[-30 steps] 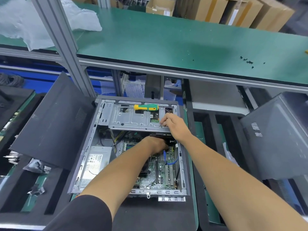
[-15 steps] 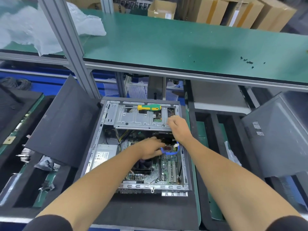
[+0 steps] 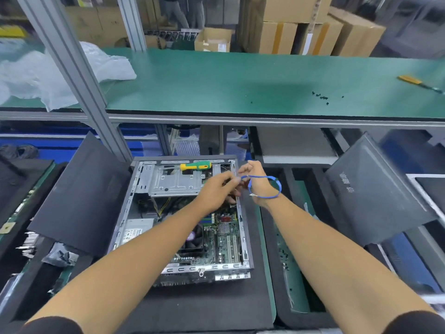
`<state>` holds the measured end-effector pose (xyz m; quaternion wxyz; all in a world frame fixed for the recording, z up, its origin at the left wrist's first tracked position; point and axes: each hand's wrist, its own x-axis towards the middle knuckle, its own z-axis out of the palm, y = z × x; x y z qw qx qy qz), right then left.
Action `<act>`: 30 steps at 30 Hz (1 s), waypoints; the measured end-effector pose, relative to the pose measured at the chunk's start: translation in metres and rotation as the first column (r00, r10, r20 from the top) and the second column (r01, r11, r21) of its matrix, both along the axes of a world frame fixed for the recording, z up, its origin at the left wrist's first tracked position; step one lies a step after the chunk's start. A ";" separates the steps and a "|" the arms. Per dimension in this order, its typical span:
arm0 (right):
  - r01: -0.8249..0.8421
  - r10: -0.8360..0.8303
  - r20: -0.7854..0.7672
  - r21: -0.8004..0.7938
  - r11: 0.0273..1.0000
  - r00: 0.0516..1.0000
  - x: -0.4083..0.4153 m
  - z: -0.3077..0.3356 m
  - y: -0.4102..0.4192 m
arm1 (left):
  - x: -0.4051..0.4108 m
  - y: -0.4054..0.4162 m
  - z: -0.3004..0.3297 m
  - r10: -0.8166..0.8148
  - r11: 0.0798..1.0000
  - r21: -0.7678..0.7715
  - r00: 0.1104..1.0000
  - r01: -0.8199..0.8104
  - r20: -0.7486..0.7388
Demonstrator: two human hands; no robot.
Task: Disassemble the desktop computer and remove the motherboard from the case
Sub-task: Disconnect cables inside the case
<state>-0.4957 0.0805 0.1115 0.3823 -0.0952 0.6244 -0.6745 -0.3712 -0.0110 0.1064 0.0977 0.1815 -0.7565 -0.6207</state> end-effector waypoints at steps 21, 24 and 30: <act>-0.139 0.115 0.150 0.160 0.977 0.982 -0.076 -0.033 0.169 | -0.106 0.129 -0.030 0.152 0.893 0.412 0.983 -0.181 0.103; -0.074 0.043 0.139 0.230 0.970 0.989 -0.079 -0.042 0.185 | -0.116 0.145 -0.038 0.141 0.878 0.447 0.984 -0.173 0.106; 0.127 -0.126 -0.032 0.462 0.878 0.991 -0.095 -0.051 0.207 | -0.126 0.188 -0.049 -0.069 0.822 0.569 0.988 -0.021 0.136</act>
